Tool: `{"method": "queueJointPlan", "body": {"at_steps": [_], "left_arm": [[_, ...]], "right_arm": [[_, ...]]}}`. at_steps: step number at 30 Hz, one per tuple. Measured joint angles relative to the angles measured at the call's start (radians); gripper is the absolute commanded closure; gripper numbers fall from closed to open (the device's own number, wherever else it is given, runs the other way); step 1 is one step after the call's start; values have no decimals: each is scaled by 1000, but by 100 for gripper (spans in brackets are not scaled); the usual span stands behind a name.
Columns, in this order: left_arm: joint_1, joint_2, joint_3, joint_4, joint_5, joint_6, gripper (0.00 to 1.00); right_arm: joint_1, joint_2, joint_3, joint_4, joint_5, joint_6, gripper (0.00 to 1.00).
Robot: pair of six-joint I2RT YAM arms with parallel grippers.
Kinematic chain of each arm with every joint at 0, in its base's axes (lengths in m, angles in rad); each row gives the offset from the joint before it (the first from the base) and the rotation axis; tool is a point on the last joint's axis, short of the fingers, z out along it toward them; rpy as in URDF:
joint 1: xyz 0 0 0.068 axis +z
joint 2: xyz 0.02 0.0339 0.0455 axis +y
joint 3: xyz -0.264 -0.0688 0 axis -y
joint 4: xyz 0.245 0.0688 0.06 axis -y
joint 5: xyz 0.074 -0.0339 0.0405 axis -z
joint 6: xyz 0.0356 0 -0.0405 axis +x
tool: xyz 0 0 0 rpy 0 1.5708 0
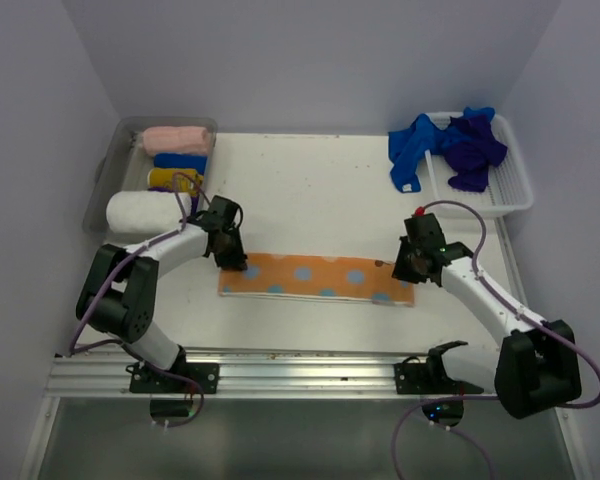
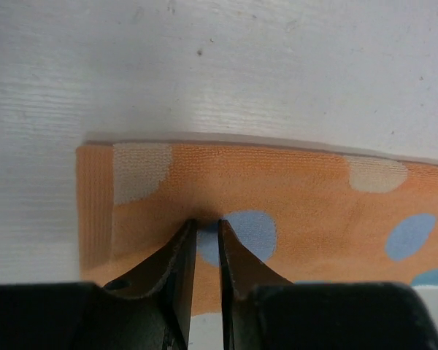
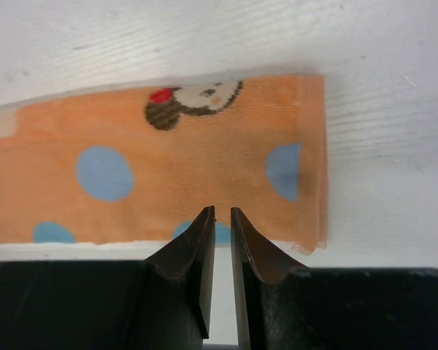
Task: Roll the towels
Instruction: Fold the towel
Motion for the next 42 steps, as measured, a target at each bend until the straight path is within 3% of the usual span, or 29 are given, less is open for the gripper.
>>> {"method": "queueJointPlan", "body": {"at_steps": [4, 9, 16, 22, 25, 29, 42], "left_arm": [[-46, -8, 61, -55, -54, 0, 78], [-161, -5, 181, -43, -49, -1, 78], [-160, 66, 195, -31, -45, 0, 78], [-158, 77, 181, -34, -45, 8, 78], [-157, 77, 181, -37, -49, 11, 78], [-155, 77, 181, -43, -54, 21, 78], [-67, 64, 156, -57, -81, 63, 78]], "right_arm": [[47, -38, 44, 10, -19, 22, 82], [47, 130, 118, 54, -26, 27, 81], [33, 337, 164, 70, 3, 15, 81], [2, 132, 125, 53, 34, 4, 62], [-85, 14, 100, 45, 30, -10, 53], [-185, -16, 38, 16, 27, -22, 52], [-194, 166, 2, 14, -51, -22, 54]]}}
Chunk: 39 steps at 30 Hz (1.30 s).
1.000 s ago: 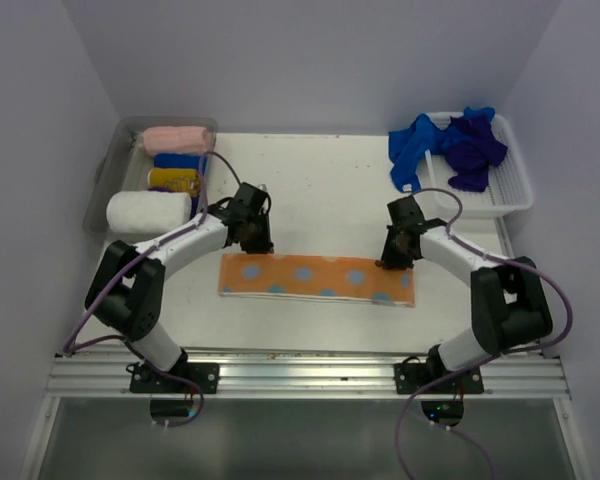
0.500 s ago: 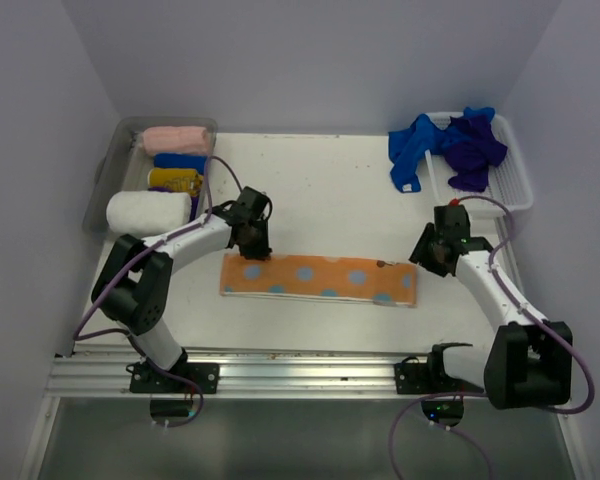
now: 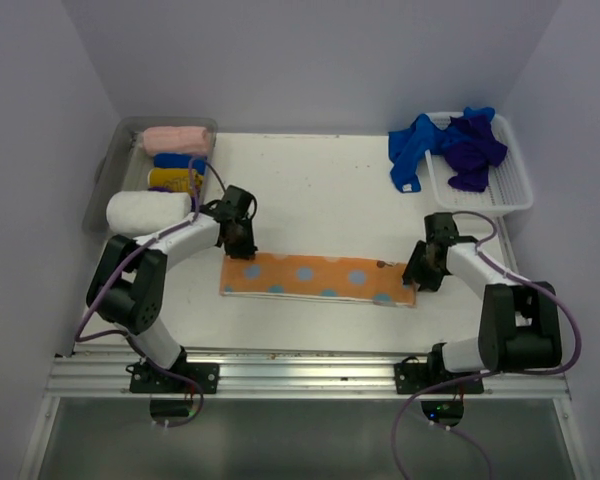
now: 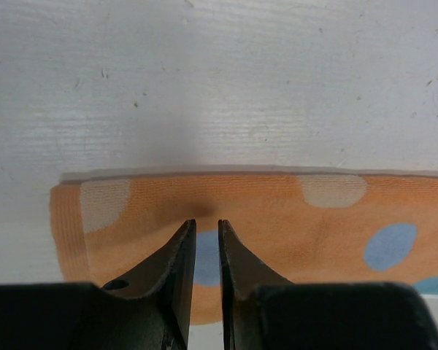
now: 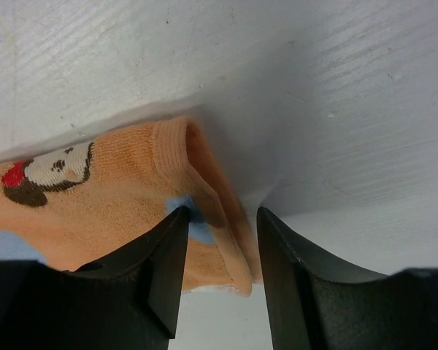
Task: Roll the towels
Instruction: Fold the towel
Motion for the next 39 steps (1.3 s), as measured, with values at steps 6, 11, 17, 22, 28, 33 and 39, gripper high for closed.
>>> {"method": "queueJointPlan", "body": {"at_steps": [6, 11, 17, 22, 28, 33, 39], "left_arm": [[3, 28, -56, 35, 14, 1, 80], [2, 37, -64, 84, 55, 0, 80], [-48, 38, -72, 139, 69, -7, 80], [-142, 52, -68, 180, 87, -36, 80], [-250, 97, -16, 182, 126, -65, 79], [-266, 85, 5, 117, 127, -64, 77], [-219, -54, 5, 7, 89, -61, 97]], "right_arm": [[-4, 6, -14, 23, 1, 3, 83], [-8, -30, -42, 56, 0, 20, 100], [-6, -192, -47, -18, 79, 24, 100], [-5, -307, 64, -112, 117, 8, 100], [109, -345, 171, -171, 140, 25, 100], [335, -311, 259, -201, 155, 86, 100], [516, -238, 341, -210, 169, 138, 100]]}}
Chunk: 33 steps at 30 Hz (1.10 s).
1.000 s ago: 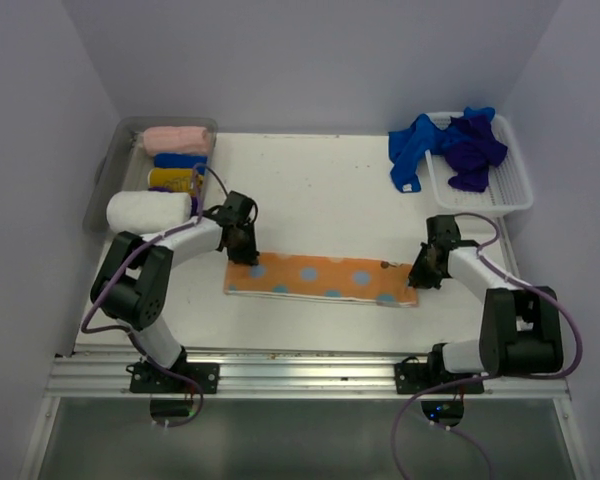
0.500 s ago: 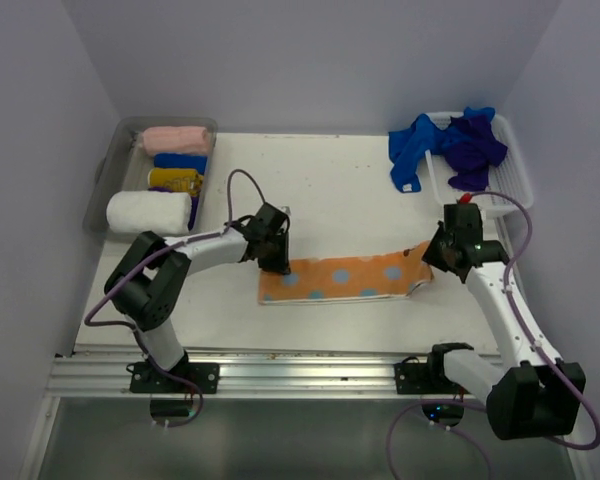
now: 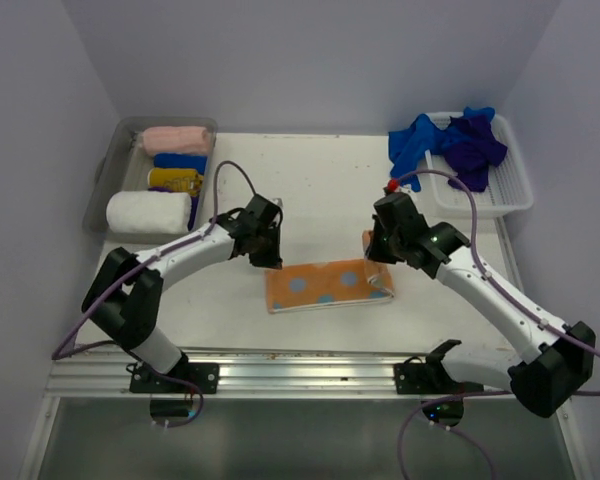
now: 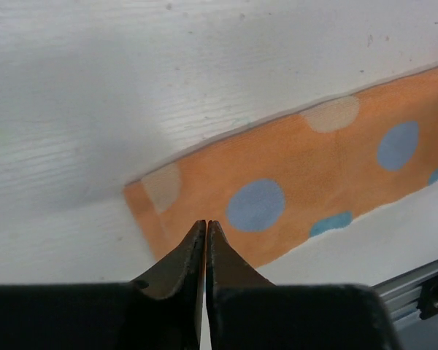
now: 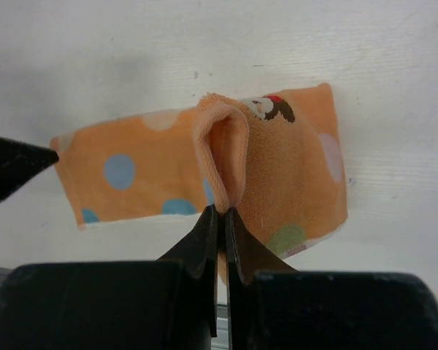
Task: Roll the towels
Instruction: Fold the towel
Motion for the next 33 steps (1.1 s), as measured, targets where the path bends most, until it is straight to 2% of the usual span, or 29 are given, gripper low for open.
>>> {"method": "queueJointPlan", "body": {"at_steps": [1, 9, 23, 33], "left_arm": [[16, -22, -3, -12, -11, 1, 100], [140, -91, -173, -57, -86, 6, 100], [137, -30, -208, 61, 44, 5, 100], [137, -25, -234, 144, 107, -3, 100]], "right_arm": [[33, 20, 14, 0, 4, 5, 100], [206, 187, 76, 20, 21, 35, 100], [412, 520, 257, 108, 25, 72, 100], [443, 728, 359, 127, 14, 80, 100]]}}
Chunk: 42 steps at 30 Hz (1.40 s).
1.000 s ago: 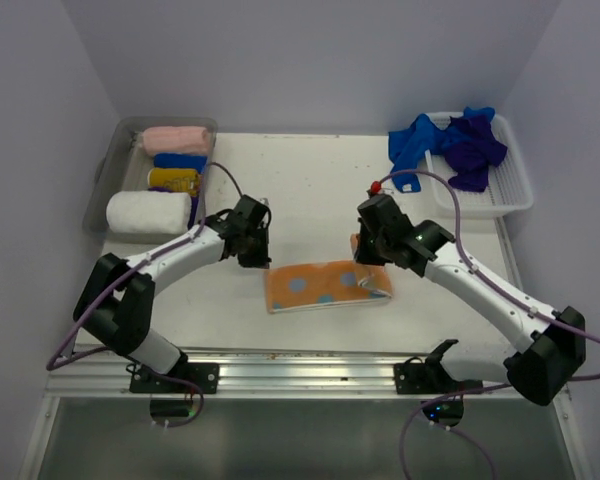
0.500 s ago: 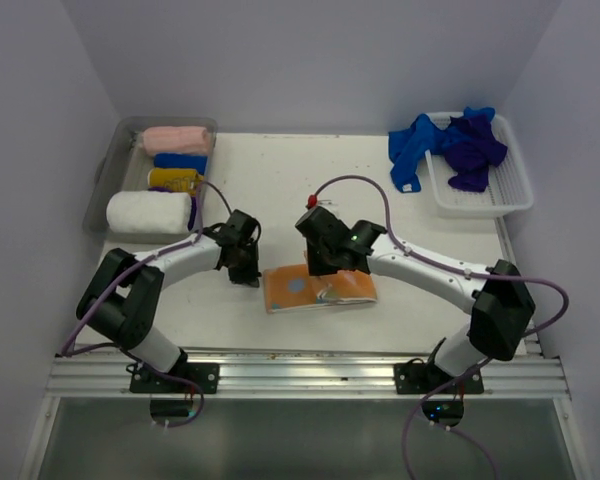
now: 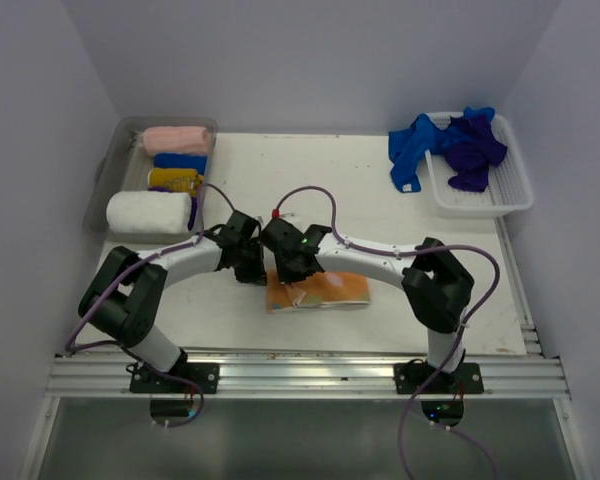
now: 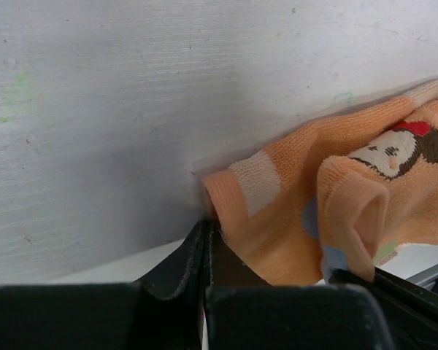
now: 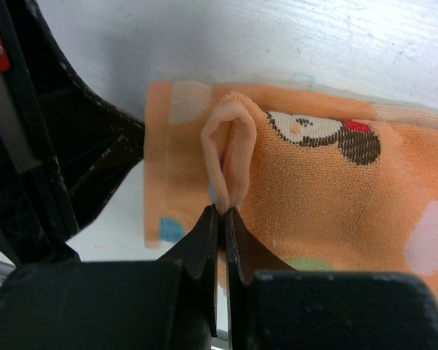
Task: Roll the towels
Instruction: Fold the towel
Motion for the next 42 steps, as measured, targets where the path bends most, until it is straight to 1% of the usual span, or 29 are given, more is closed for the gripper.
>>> {"method": "queueJointPlan", "body": {"at_steps": [5, 13, 15, 16, 17, 19, 22, 25, 27, 28, 29, 31, 32, 34, 37, 40, 42], "left_arm": [[0, 0, -5, 13, 11, -1, 100], [0, 0, -5, 14, 7, -1, 100], [0, 0, -5, 14, 4, -3, 100], [0, 0, -5, 13, 3, -3, 100], [0, 0, -5, 12, 1, -3, 100], [0, 0, -2, 8, -4, -3, 100], [0, 0, 5, -6, -20, -3, 100], [-1, -2, 21, -37, -52, 0, 100], [0, -7, 35, -77, -90, 2, 100], [0, -13, 40, -97, -105, 2, 100], [0, -24, 50, -123, -128, 4, 100], [-2, -60, 72, -171, -169, 9, 100], [-8, -82, 86, -190, -189, 10, 100], [-30, -119, 122, -212, -219, 10, 100], [-105, -121, 187, -207, -217, 9, 100], [-164, -87, 206, -157, -157, 6, 100], [-171, -53, 202, -132, -126, 0, 100]], "right_arm": [[6, 34, 30, 9, -2, 2, 100], [6, 63, 33, 25, -26, 4, 99], [6, 64, 33, 38, -41, 4, 89], [6, 64, 33, 46, -52, 5, 82], [6, 64, 32, 54, -62, 6, 69], [7, 64, 32, 75, -84, 11, 55], [9, 55, 22, 90, -98, 10, 53], [3, 8, -2, 91, -88, 9, 53], [-8, -66, -41, 88, -72, 6, 58], [-22, -112, -69, 89, -68, 4, 65], [-42, -167, -108, 97, -60, 2, 69], [-110, -285, -190, 98, -49, -4, 79], [-157, -342, -237, 99, -43, -9, 83], [-248, -412, -301, 95, -35, -13, 86], [-367, -420, -369, 95, -33, -43, 88], [-397, -344, -381, 89, -45, -78, 89], [-398, -298, -381, 93, -55, -98, 89]]}}
